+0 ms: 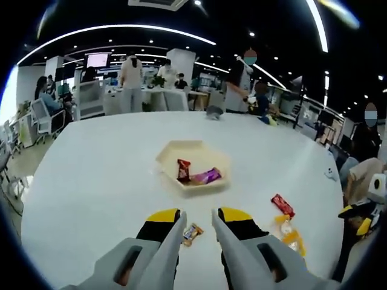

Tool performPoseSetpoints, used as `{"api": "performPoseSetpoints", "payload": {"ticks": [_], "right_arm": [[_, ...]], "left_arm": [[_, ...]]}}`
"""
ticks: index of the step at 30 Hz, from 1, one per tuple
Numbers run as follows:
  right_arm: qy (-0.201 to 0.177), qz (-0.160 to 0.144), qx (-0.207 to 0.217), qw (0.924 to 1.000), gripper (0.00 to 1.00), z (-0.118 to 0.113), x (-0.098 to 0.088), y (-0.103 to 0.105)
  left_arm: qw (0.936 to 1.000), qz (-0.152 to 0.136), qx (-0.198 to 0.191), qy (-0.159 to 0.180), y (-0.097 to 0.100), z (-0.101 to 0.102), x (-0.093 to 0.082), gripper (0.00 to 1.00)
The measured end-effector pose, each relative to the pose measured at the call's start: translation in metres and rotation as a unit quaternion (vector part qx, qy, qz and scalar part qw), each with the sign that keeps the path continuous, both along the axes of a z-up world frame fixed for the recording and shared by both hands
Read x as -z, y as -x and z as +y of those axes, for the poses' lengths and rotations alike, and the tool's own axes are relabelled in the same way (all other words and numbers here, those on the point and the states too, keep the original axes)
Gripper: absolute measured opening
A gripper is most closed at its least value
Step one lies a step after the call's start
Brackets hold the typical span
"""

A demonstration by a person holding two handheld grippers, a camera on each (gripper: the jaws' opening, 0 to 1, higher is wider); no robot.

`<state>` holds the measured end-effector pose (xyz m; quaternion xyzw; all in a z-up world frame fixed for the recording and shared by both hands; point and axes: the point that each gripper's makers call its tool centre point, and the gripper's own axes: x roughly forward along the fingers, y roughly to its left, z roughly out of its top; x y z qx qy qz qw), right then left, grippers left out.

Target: Place the target food into the container with the food tongs after gripping and lifting it, then release it inside without dropping or visibly crushing the food.

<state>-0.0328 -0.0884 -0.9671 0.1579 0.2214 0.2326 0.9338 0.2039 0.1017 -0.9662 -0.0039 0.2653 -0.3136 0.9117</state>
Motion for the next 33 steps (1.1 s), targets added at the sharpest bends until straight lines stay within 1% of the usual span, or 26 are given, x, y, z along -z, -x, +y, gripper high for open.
{"api": "performPoseSetpoints", "payload": {"ticks": [5, 12, 15, 16, 17, 20, 22, 25, 29, 33], "right_arm": [[0.002, 0.012, 0.007, 0.9999, 0.54, -0.001, 0.006, 0.004], [0.01, 0.015, 0.012, 0.9998, 0.54, -0.002, 0.006, 0.003], [0.014, 0.018, 0.017, 0.9996, 0.54, -0.004, 0.007, 0.003], [0.014, 0.019, 0.019, 0.9995, 0.54, -0.004, 0.008, 0.003], [0.015, 0.019, 0.02, 0.9995, 0.54, -0.005, 0.008, 0.002], [0.015, 0.02, 0.027, 0.9993, 0.54, -0.007, 0.009, 0.001], [0.015, 0.021, 0.031, 0.9992, 0.54, -0.008, 0.009, 0.0], [0.014, 0.023, 0.035, 0.999, 0.54, -0.008, 0.01, -0.001], [0.014, 0.027, 0.039, 0.9988, 0.54, -0.009, 0.013, -0.001], [0.014, 0.03, 0.04, 0.9987, 0.54, -0.009, 0.014, -0.002]], "left_arm": [[1.0, 0.006, 0.006, -0.004, -0.003, 0.003, 0.007, 0.24], [0.9997, 0.015, 0.019, -0.005, -0.006, 0.0, 0.021, 0.24], [0.9995, 0.019, 0.026, -0.001, -0.007, -0.004, 0.025, 0.24], [0.9992, 0.024, 0.031, 0.009, -0.007, -0.008, 0.026, 0.24], [0.9992, 0.023, 0.033, 0.009, -0.009, -0.009, 0.026, 0.24], [0.9987, 0.023, 0.045, -0.003, -0.011, -0.012, 0.032, 0.24], [0.9984, 0.023, 0.051, -0.007, -0.012, -0.013, 0.034, 0.24], [0.9975, 0.017, 0.067, -0.014, -0.013, -0.015, 0.035, 0.24], [0.9957, 0.017, 0.089, -0.018, -0.011, -0.019, 0.041, 0.24], [0.9946, 0.015, 0.099, -0.026, -0.011, -0.019, 0.047, 0.25]]}}
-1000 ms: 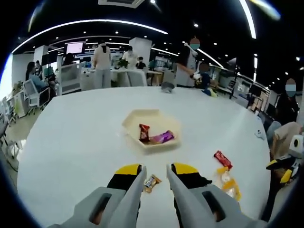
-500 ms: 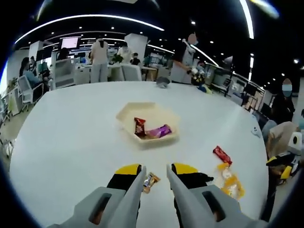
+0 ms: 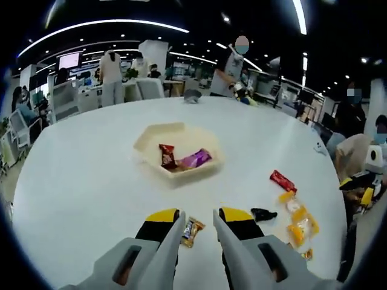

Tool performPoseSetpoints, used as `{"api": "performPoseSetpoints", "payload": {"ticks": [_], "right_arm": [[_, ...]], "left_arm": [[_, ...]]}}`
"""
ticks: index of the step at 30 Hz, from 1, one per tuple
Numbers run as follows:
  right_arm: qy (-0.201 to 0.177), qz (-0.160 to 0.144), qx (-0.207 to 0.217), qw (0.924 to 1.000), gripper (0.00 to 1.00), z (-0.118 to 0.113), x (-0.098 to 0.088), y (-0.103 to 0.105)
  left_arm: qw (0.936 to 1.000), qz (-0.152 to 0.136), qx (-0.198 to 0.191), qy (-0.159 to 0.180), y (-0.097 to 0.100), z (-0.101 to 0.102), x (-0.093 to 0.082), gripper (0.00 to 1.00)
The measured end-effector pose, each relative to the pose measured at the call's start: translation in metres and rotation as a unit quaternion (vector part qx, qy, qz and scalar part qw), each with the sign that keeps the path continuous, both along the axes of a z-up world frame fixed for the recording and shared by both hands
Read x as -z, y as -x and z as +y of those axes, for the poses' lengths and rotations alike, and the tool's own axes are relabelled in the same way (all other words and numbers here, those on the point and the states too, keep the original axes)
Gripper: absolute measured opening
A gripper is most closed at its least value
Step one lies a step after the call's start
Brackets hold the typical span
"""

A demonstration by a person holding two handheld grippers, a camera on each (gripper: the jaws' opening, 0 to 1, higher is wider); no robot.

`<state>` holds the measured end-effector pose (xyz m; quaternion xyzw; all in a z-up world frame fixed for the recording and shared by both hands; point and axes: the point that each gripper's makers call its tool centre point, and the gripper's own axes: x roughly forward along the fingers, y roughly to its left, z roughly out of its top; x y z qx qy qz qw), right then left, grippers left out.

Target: Place the target food into the container with the food tongs after gripping and lifting it, then release it inside without dropping or visibly crushing the food.

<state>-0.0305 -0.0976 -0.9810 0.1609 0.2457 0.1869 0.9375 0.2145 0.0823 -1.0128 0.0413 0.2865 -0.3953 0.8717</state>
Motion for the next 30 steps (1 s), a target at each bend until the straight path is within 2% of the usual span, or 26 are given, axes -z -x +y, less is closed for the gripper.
{"api": "performPoseSetpoints", "payload": {"ticks": [6, 14, 30], "right_arm": [[0.001, 0.005, -0.001, 1.0, 0.54, -0.001, 0.003, -0.002], [0.001, 0.01, 0.002, 0.9999, 0.54, -0.004, 0.005, -0.005], [0.007, 0.019, 0.001, 0.9998, 0.54, -0.008, 0.011, -0.007]], "left_arm": [[1.0, 0.003, 0.007, -0.003, -0.002, 0.0, 0.005, 0.25], [0.9992, 0.0, 0.036, -0.018, 0.001, -0.003, 0.014, 0.25], [0.9981, -0.006, 0.05, -0.036, -0.006, -0.007, 0.027, 0.25]]}}
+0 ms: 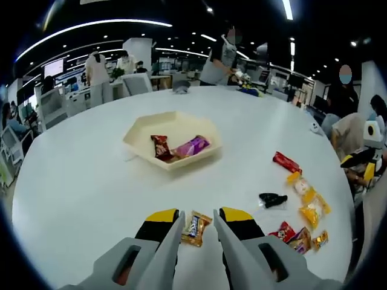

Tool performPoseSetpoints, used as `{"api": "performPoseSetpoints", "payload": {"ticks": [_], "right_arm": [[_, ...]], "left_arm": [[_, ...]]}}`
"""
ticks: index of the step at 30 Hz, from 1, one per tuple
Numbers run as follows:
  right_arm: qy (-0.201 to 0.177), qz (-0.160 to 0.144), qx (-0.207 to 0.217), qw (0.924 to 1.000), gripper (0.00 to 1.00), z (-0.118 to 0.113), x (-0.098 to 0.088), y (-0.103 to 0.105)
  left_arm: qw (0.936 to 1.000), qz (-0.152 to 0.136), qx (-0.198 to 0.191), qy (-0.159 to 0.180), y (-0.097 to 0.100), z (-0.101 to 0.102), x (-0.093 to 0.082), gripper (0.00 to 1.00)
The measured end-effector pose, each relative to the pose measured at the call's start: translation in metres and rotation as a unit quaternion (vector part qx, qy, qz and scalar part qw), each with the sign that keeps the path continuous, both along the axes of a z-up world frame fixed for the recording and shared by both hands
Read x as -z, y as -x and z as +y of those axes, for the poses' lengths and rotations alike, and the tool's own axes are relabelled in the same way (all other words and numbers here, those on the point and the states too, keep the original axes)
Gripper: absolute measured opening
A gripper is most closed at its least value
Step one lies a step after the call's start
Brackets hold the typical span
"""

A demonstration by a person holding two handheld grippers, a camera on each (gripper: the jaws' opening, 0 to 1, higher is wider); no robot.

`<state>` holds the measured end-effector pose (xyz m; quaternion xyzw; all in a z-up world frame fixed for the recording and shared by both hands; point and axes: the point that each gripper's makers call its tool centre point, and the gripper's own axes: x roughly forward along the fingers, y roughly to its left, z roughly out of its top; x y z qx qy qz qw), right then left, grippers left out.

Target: Place the target food into the container with the food tongs after gripping and lifting it, then release it inside without dropping or visibly crushing the food.

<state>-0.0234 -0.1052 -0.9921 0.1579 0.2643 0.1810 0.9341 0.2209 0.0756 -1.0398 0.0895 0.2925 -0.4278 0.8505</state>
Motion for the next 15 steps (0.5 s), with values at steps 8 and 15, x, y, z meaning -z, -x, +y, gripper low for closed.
{"api": "performPoseSetpoints", "payload": {"ticks": [8, 15], "right_arm": [[0.0, 0.002, -0.01, 0.9999, 0.54, 0.004, 0.002, -0.002], [0.0, 0.007, -0.014, 0.9999, 0.54, 0.005, 0.004, -0.002]], "left_arm": [[0.9998, 0.005, 0.016, -0.014, 0.002, -0.003, 0.012, 0.25], [0.9994, -0.003, 0.027, -0.021, -0.001, -0.001, 0.016, 0.25]]}}
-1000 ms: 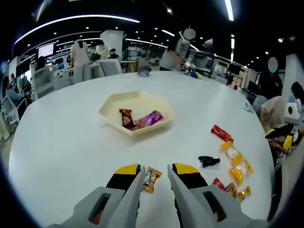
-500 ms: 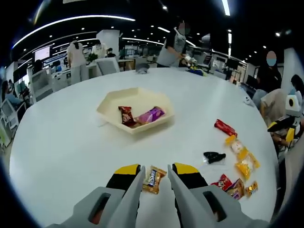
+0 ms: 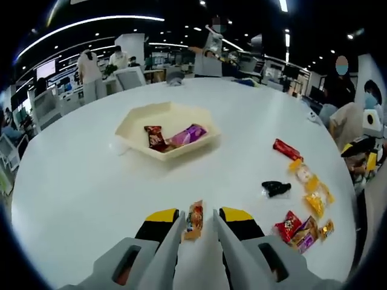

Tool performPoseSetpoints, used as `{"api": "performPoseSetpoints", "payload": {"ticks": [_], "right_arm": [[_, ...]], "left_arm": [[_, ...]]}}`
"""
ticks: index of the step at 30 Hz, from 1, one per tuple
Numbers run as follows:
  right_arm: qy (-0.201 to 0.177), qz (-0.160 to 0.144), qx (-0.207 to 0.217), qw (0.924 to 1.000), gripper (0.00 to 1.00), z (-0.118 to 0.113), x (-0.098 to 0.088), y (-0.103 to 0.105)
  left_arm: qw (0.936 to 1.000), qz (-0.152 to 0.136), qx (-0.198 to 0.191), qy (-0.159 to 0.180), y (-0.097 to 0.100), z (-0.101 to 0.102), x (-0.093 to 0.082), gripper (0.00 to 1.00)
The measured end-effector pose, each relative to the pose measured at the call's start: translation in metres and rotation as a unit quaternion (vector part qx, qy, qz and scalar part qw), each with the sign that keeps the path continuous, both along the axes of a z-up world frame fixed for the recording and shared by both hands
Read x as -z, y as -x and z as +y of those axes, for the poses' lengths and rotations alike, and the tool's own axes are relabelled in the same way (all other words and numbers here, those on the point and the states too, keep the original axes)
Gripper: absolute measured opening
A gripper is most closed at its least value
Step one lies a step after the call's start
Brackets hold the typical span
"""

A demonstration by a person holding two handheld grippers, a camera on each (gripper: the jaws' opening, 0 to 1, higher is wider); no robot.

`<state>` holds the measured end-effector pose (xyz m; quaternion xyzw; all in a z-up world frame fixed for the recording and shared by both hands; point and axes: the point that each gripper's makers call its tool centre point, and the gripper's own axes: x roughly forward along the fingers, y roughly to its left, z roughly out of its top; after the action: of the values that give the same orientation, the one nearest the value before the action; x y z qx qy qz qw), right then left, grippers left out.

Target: Place the target food into the container with the food tongs after gripping and lifting it, then release it inside without dropping or visibly crushing the food.

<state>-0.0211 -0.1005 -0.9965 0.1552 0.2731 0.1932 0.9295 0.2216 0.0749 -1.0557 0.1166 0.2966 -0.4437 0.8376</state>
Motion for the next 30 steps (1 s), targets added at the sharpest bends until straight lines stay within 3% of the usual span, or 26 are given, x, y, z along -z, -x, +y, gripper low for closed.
{"api": "performPoseSetpoints", "payload": {"ticks": [1, 21, 30], "right_arm": [[0.0, 0.0, 0.0, 1.0, 0.54, 0.0, 0.0, 0.0], [0.002, 0.002, 0.003, 1.0, 0.53, -0.001, 0.001, -0.002], [0.001, -0.005, 0.01, 0.9999, 0.53, -0.003, -0.001, -0.002]], "left_arm": [[0.9999, 0.013, -0.004, -0.001, 0.004, 0.001, 0.001, 0.25], [0.9998, 0.016, -0.004, -0.014, 0.013, -0.002, -0.007, 0.18], [0.9998, 0.014, -0.014, 0.007, 0.01, -0.005, -0.021, 0.18]]}}
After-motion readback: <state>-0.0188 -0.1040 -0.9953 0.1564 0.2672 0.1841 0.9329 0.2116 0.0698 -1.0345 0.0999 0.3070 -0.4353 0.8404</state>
